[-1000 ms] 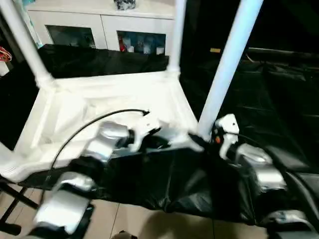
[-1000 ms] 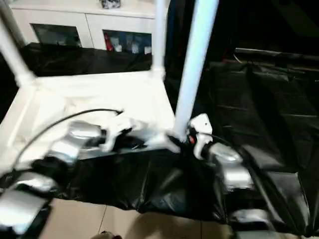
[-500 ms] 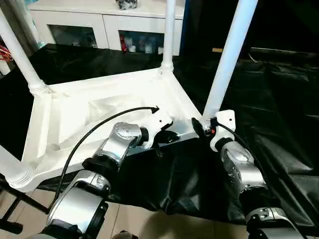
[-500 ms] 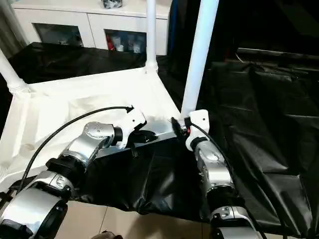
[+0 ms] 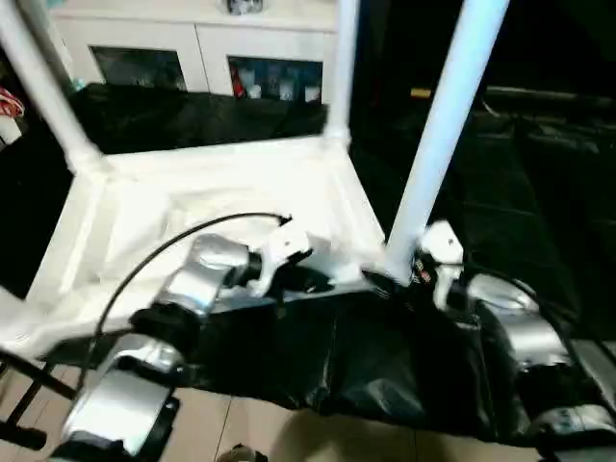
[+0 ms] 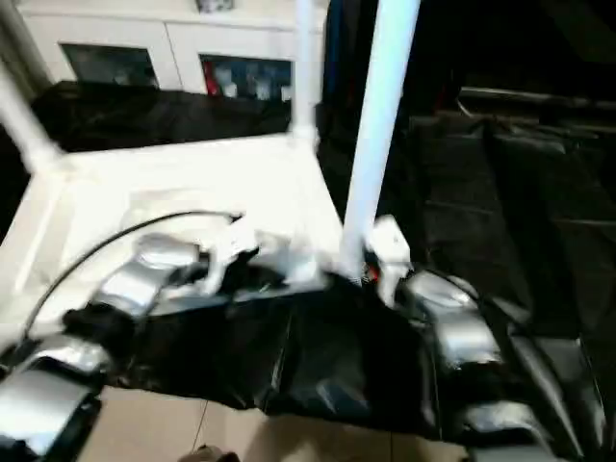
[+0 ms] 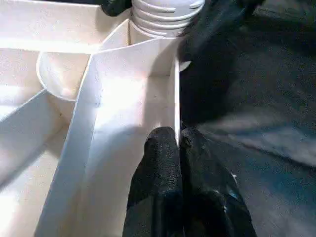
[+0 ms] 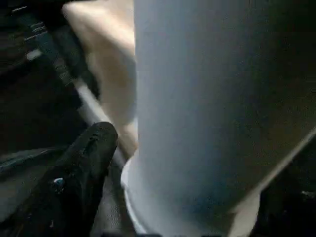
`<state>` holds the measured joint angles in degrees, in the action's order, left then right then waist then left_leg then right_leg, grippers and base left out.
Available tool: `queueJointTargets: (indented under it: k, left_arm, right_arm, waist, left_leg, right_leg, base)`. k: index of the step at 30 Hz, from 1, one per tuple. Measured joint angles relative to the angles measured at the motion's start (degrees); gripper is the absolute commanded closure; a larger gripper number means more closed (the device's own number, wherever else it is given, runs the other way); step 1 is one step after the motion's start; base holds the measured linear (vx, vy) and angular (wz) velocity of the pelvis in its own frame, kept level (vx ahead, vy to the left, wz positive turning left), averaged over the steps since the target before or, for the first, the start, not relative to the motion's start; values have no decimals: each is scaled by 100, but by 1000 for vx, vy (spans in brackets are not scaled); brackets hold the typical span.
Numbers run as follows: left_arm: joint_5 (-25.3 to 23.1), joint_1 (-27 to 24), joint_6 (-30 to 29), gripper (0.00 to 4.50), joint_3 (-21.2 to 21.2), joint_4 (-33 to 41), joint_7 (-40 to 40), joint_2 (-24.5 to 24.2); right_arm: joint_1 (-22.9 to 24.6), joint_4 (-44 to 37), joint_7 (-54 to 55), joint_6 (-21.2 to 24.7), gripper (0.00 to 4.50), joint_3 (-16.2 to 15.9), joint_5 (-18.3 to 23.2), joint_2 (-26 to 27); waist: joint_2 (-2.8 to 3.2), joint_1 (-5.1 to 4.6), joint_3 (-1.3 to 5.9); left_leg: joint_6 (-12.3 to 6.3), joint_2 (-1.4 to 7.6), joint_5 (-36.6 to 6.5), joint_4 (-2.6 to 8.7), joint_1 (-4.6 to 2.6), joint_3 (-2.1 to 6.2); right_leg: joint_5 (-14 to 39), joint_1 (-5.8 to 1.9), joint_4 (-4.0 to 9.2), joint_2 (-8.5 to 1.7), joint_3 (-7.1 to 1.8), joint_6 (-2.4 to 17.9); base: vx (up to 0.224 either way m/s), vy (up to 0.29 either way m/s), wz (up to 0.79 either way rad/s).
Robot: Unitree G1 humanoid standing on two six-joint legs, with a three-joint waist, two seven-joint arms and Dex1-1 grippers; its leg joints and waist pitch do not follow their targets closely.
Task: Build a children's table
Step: Rotate leg to tighten
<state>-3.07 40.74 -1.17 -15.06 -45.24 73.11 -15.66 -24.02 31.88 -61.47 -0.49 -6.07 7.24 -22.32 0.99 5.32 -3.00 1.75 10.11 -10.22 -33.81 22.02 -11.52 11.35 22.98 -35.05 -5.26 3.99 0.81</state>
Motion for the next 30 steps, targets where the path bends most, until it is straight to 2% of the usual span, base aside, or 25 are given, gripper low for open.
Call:
queueJointTargets:
  k: [6,9,18,21,25,26,30]
  left_arm:
    - [30,0,10,450,-35,4,295,-131]
    - [55,0,10,450,-49,6,355,-153]
    - [56,-3,21,450,-50,2,302,-111]
    - [-55,16,45,450,17,-86,-317,68]
    - [-150,84,-17,450,67,-225,-936,337]
    - [-220,138,-75,450,83,-298,-1223,463]
    - [-352,298,-289,450,119,-510,-2008,859]
  right_arm:
    - [-20,-29,-489,188,103,-55,138,-91]
    - [-34,-36,-543,261,140,-57,176,-102]
    - [40,-113,-370,251,174,-39,161,14]
    - [141,-29,600,215,175,284,105,383]
    - [111,173,1730,136,175,544,17,766]
    - [57,315,2287,104,175,699,-26,1003]
    - [-290,727,3818,99,176,960,-214,1492]
  waist:
    - [-30,9,-2]
    - [-34,23,-2]
    - [-36,53,0]
    - [-53,29,8]
    - [-56,-19,9]
    - [-60,-32,10]
    - [-44,-55,7]
  left_leg:
    - [0,-1,0,-7,0,0]
    - [0,-1,0,-5,0,0]
    - [0,0,0,-4,-3,0]
    - [5,0,5,-8,-18,0]
    - [6,-6,10,-7,-33,1]
    - [7,-7,10,-9,-46,0]
    - [8,-15,9,-7,-81,-1]
  right_leg:
    - [-1,-7,0,-1,-3,2]
    - [-1,-5,0,-1,-2,2]
    - [-1,-5,-4,-1,-1,2]
    - [-2,-15,-11,-1,-6,3]
    - [0,-33,7,-3,-13,0]
    - [0,-42,7,-3,-16,0]
    - [2,-73,19,-6,-25,-4]
  base:
    - [0,0,0]
    - [0,0,0]
    - [0,0,0]
    - [0,0,0]
    - [0,0,0]
    - [0,0,0]
    - [0,0,0]
